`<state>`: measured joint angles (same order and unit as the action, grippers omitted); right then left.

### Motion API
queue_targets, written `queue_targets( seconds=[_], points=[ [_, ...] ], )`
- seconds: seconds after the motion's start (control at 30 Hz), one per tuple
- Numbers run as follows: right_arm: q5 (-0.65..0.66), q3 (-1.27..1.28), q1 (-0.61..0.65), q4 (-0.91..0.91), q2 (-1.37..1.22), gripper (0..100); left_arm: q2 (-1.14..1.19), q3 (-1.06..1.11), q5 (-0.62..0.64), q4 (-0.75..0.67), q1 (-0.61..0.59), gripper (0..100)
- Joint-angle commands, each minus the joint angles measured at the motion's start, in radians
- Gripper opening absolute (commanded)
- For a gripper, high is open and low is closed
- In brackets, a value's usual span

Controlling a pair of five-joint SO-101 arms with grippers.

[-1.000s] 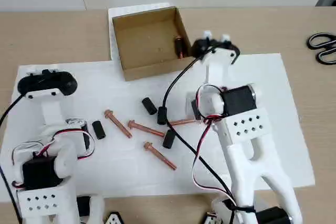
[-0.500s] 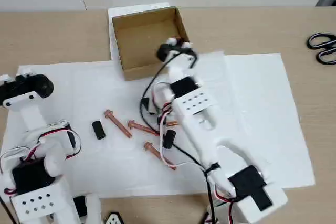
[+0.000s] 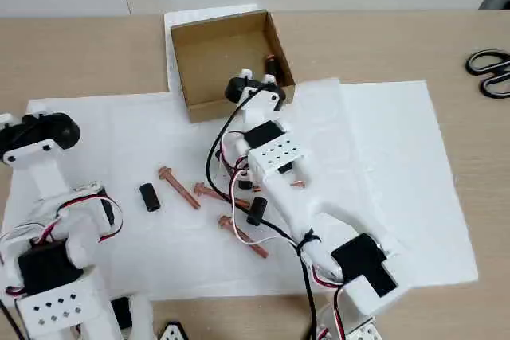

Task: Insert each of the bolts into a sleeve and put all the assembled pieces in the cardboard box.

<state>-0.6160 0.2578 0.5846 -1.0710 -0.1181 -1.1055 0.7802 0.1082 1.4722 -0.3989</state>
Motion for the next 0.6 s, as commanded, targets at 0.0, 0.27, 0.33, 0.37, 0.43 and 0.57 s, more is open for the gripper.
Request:
queue_targets(
  seconds=[0.0,0.27,0.33,0.37,0.43,0.57],
  points=[
    [0.002,-0.011,-0.019,0.021,-0.004,19.8,0.002,-0.042,0.002,0.000,-0.005,1],
    [0.054,-0.011,-0.016,0.045,-0.048,19.7,0.002,-0.042,0.002,0.000,-0.005,1],
    [0.052,-0.011,-0.019,0.045,-0.056,19.7,0.002,-0.042,0.002,0.000,-0.003,1],
    [0.052,-0.011,-0.019,0.045,-0.058,19.7,0.002,-0.042,0.002,0.000,-0.002,1],
    [0.052,-0.011,-0.018,0.048,-0.067,19.7,0.002,-0.042,0.002,0.000,-0.002,1],
    [0.052,-0.011,-0.016,0.077,-0.094,19.7,0.002,-0.042,0.002,0.000,-0.002,1]
  ],
)
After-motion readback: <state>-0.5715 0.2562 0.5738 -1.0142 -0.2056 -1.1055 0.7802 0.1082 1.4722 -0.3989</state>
